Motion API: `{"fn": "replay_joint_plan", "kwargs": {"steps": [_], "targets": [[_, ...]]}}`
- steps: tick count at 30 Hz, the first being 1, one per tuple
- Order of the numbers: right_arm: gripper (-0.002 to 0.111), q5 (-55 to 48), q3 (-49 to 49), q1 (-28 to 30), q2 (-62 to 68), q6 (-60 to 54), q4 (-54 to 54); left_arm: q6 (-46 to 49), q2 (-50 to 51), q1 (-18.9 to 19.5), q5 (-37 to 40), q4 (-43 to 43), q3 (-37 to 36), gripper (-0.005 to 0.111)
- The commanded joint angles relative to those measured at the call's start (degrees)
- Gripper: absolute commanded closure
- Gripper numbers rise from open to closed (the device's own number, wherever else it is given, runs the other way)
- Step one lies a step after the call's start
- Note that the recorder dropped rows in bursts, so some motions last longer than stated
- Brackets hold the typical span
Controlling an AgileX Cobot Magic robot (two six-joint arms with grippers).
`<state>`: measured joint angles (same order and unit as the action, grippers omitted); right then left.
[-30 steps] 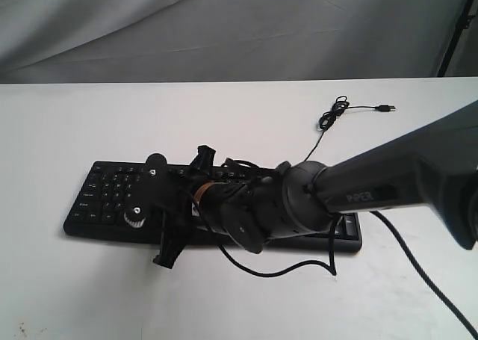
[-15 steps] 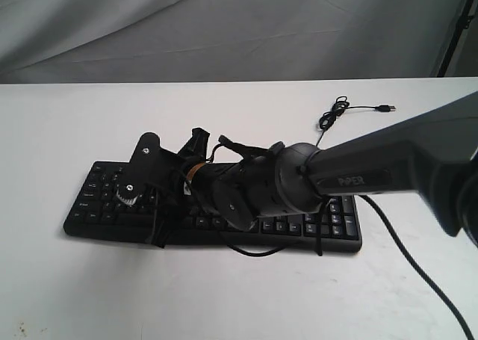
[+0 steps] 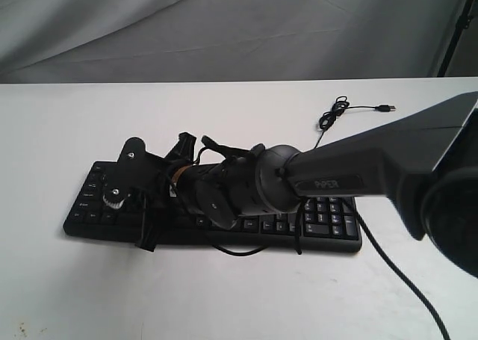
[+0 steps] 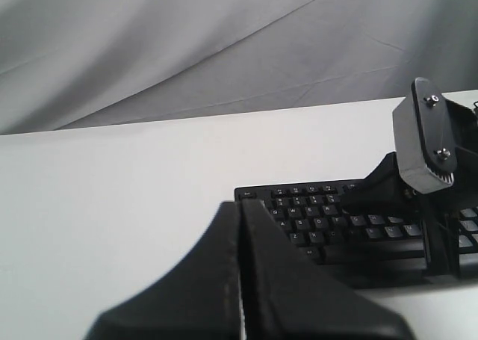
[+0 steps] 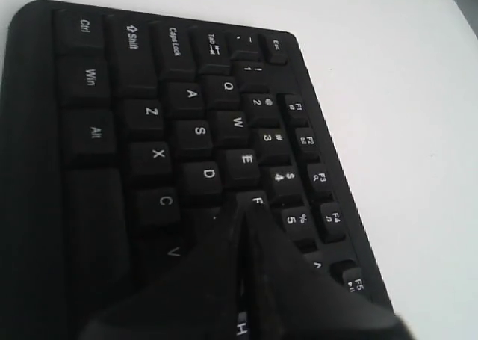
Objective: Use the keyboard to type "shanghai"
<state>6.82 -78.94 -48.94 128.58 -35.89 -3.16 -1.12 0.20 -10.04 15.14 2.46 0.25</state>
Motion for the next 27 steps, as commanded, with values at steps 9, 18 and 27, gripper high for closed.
{"fn": "replay_joint_plan", "kwargs": {"steps": [9, 18, 27], "targets": [[0.108, -1.24, -0.42, 0.32, 0.71, -0.26, 0.16, -0.16, -0.2, -0.2, -0.16, 0.27, -0.25, 0.107], [0.108, -2.16, -0.42, 0.32, 1.46, -0.26, 0.16, -0.16, -0.2, -0.2, -0.16, 0.27, -0.25, 0.107], [0.108, -2.34, -0.45, 0.32, 0.85, -0.51, -0.02, -0.16, -0.2, -0.2, -0.16, 0.27, -0.25, 0.107]]}}
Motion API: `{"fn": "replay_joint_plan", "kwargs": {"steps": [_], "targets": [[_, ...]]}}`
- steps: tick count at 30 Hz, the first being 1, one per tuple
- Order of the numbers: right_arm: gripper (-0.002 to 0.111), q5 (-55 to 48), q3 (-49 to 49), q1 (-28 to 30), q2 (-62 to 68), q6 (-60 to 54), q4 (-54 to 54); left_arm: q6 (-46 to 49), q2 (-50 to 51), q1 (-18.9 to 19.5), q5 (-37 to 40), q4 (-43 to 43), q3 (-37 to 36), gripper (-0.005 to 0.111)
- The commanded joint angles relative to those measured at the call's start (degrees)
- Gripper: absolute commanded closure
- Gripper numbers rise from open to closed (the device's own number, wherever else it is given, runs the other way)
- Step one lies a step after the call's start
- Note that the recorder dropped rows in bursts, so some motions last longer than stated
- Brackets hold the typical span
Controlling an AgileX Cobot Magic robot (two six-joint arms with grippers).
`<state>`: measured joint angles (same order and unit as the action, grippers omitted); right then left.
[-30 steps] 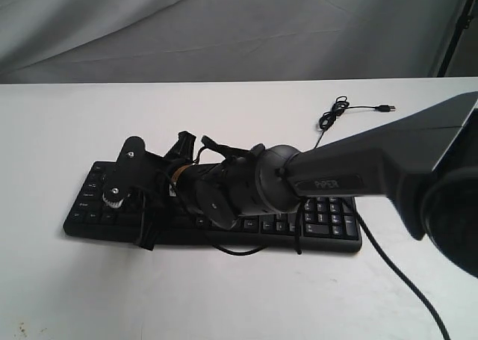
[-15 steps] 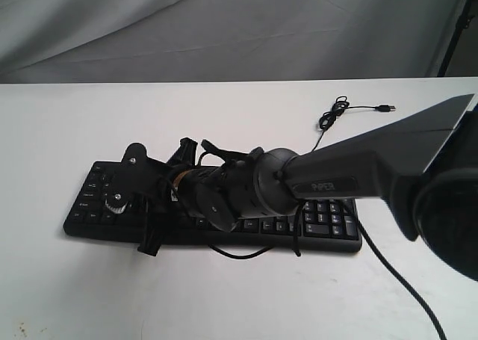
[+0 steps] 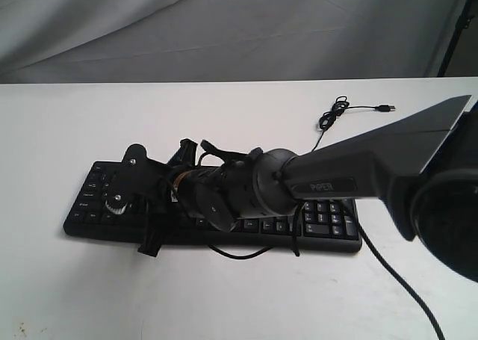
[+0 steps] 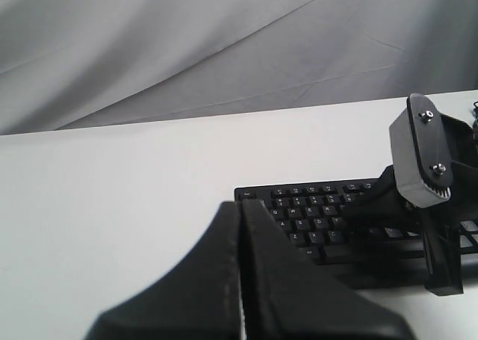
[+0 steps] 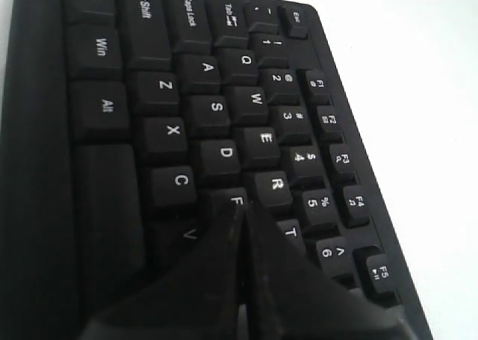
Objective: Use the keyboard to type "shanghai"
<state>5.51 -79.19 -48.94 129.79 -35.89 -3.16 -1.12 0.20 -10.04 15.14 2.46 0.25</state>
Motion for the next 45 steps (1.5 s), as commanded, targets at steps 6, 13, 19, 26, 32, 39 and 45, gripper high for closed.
{"fn": "replay_joint_plan", "kwargs": {"steps": [6, 13, 19, 26, 32, 39, 45], "targets": [[0.108, -2.84, -0.2, 0.59, -3.88, -0.51, 0.25, -0.16, -0.2, -0.2, -0.16, 0.27, -0.25, 0.107], [0.108, -6.72, 0.48, 1.52, -4.58, -0.51, 0.62, -0.16, -0.2, -0.2, -0.16, 0.27, -0.25, 0.107], [0.108, -6.21, 1.38, 1.67, -4.58, -0.51, 0.62, -0.16, -0.2, -0.2, -0.16, 0.27, -0.25, 0.107], [0.108, -5.51, 1.38, 1.65, -3.95, -0.51, 0.62, -0.16, -0.2, -0.2, -0.16, 0.27, -0.25, 0.107], [0.108, -5.51, 1.38, 1.79, -2.58, -0.51, 0.62, -0.16, -0.2, -0.2, -0.16, 0.27, -0.25, 0.107], [0.108, -5.97, 1.38, 1.79, -2.56, -0.51, 0.62, -0.16, -0.2, -0.2, -0.16, 0.27, -0.25, 0.107], [0.108, -5.51, 1.38, 1.79, -3.4, -0.51, 0.62, -0.16, -0.2, -0.2, -0.16, 0.27, -0.25, 0.107]]}}
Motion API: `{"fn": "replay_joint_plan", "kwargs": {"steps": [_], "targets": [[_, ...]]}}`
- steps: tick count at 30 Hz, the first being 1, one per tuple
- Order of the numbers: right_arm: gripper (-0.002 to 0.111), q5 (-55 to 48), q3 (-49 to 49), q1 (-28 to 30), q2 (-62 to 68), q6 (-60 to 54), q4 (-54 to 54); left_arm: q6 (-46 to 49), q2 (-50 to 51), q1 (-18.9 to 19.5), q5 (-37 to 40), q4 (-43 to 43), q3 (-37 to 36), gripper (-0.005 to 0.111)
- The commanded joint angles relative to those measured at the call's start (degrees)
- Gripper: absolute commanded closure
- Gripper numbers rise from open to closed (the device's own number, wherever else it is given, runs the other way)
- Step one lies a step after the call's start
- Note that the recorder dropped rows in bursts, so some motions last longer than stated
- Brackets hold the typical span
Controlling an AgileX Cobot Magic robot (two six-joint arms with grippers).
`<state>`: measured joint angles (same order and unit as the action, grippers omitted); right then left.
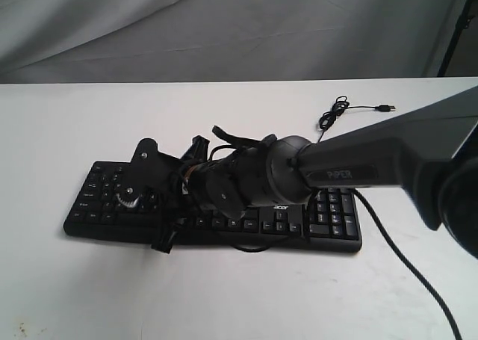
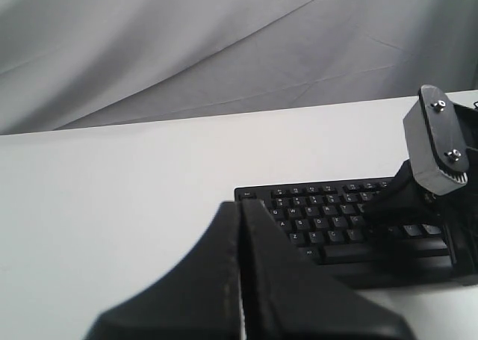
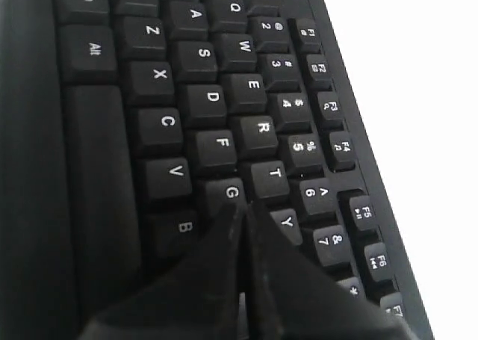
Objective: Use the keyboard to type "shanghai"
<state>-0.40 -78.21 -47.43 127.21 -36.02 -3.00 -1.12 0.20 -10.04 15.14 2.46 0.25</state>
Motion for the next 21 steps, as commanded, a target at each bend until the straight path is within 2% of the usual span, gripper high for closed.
{"fn": "replay_joint_plan", "kwargs": {"steps": [1, 8, 15, 21], "targets": [[0.108, 0.4, 0.1, 0.28, -1.76, -0.62, 0.46, -0.16, -0.2, -0.2, -0.16, 0.27, -0.25, 0.107], [0.108, -1.83, -6.69, -2.24, -2.06, -0.86, 0.95, -0.16, -0.2, -0.2, -0.16, 0.27, -0.25, 0.107], [0.108, -4.5, -16.51, -4.67, 4.78, -0.96, 0.95, -0.16, -0.2, -0.2, -0.16, 0.27, -0.25, 0.107], [0.108, -5.4, -20.24, -5.79, 8.11, -0.99, 0.46, -0.16, -0.2, -0.2, -0.16, 0.27, -0.25, 0.107]]}}
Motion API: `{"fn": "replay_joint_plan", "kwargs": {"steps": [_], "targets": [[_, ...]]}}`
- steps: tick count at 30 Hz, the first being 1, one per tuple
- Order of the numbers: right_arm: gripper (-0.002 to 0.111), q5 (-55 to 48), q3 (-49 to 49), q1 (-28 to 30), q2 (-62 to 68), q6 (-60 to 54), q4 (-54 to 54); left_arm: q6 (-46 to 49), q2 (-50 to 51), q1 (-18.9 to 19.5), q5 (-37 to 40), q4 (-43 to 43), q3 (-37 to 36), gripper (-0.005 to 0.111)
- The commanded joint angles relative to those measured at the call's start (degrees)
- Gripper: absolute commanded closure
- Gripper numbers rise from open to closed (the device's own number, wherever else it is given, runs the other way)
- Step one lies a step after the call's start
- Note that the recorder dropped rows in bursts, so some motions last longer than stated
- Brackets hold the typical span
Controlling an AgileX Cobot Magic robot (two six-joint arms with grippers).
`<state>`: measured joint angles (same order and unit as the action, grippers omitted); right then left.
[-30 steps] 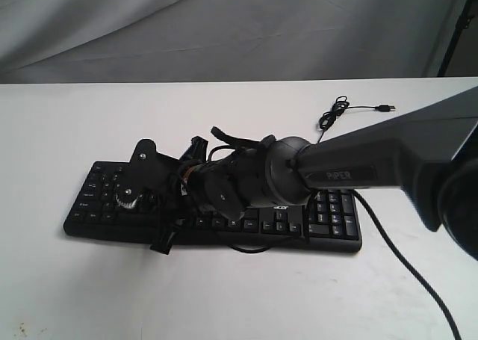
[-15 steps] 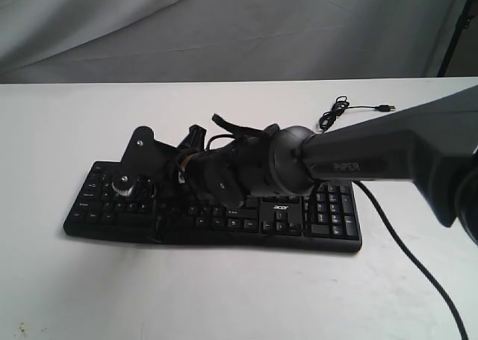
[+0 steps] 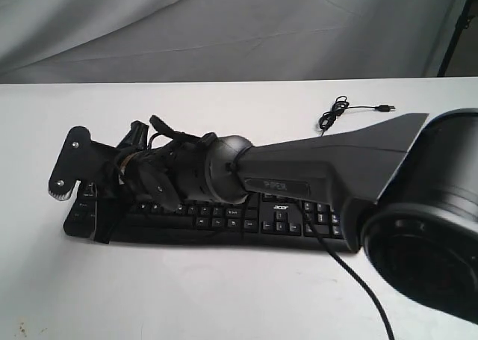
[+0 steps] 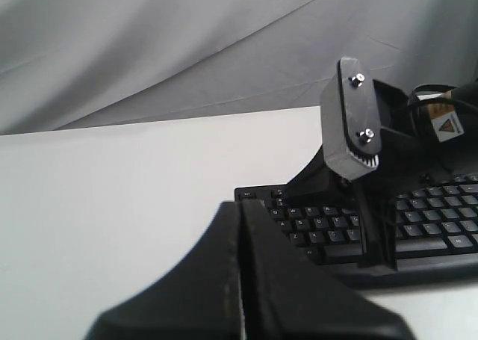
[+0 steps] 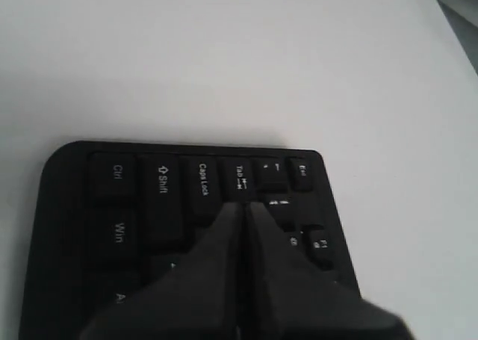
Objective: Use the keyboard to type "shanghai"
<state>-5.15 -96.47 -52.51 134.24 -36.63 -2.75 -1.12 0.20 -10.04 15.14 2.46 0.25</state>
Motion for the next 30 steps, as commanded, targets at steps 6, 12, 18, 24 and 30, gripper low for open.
{"fn": "replay_joint_plan", "kwargs": {"steps": [6, 12, 18, 24, 30], "targets": [[0.108, 0.59, -2.28, -0.7, 2.17, -0.53, 0.21, -0.16, -0.2, -0.2, -0.16, 0.27, -0.25, 0.107], [0.108, 2.87, -2.28, -0.59, 3.29, -0.57, -0.2, -0.16, -0.2, -0.2, -0.16, 0.27, -0.25, 0.107], [0.108, 3.73, -2.28, -0.09, 4.15, -0.57, -0.2, -0.16, -0.2, -0.2, -0.16, 0.27, -0.25, 0.107], [0.108, 4.82, -2.28, -0.09, 4.15, -0.57, -0.2, -0.16, -0.2, -0.2, -0.16, 0.27, -0.25, 0.107], [0.108, 4.71, -2.28, 0.01, 4.15, -0.81, -0.2, -0.16, -0.2, -0.2, -0.16, 0.27, -0.25, 0.107]]}}
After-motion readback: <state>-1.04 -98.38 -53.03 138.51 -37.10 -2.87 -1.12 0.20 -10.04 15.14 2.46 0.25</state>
